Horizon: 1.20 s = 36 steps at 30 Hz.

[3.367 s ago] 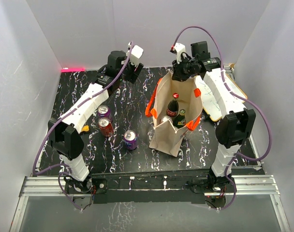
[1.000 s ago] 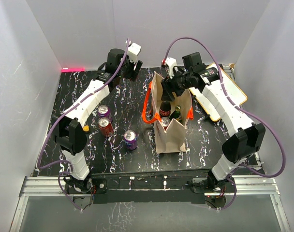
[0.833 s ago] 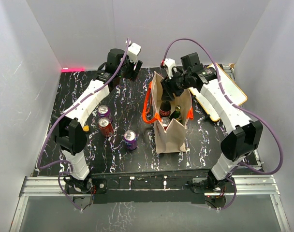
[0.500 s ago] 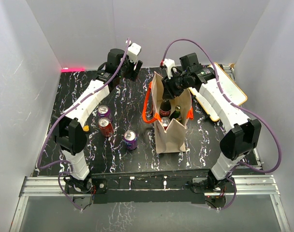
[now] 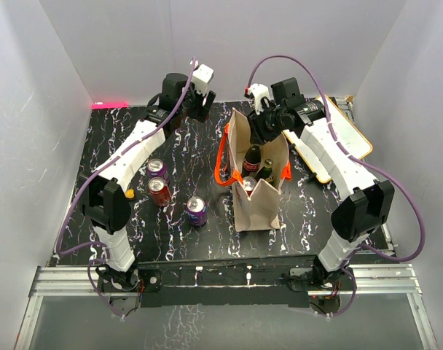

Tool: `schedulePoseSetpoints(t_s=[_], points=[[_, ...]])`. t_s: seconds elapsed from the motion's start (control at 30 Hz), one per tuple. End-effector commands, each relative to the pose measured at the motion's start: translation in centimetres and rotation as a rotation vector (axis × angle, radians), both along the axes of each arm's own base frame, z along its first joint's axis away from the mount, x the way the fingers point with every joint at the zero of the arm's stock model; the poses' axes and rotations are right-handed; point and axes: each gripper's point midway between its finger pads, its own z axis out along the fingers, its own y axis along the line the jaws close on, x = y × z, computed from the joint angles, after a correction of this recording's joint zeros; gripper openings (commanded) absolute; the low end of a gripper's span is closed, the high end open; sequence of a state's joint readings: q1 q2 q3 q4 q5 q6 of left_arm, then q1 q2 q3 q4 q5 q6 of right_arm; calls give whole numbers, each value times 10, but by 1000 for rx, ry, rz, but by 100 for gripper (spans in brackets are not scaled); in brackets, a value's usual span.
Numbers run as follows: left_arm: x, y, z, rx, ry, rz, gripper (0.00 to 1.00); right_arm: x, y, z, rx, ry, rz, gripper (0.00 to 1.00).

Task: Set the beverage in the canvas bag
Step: Adjust the drink in the canvas bag.

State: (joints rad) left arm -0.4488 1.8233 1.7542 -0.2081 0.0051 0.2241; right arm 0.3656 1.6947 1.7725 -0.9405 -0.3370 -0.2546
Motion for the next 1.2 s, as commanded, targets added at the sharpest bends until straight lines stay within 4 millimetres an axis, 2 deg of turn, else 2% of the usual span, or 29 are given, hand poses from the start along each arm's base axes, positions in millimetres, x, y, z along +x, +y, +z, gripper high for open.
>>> schedulePoseSetpoints(t_s=[0.0,0.3,0.6,0.97,1.03,1.17], points=[[0,-9,105,-136,-241,-20,0,15,-15,64,10,-226,-74,8],[0,-18,105,-138,-240,-38,0,16,-19,86,29,-284,-104,8],[-5,-25,115,-127,-263,-58,0,11,-34,64,-42,-268,-128,8],[-14,-51,166,-205,-333,-113,0,2,-43,47,-68,-220,-137,8],[-20,-58,174,-221,-335,-145,0,0,-42,43,-70,-210,-129,14],[-37,-72,177,-251,-309,-229,0,-1,-38,42,-51,-201,-111,34]])
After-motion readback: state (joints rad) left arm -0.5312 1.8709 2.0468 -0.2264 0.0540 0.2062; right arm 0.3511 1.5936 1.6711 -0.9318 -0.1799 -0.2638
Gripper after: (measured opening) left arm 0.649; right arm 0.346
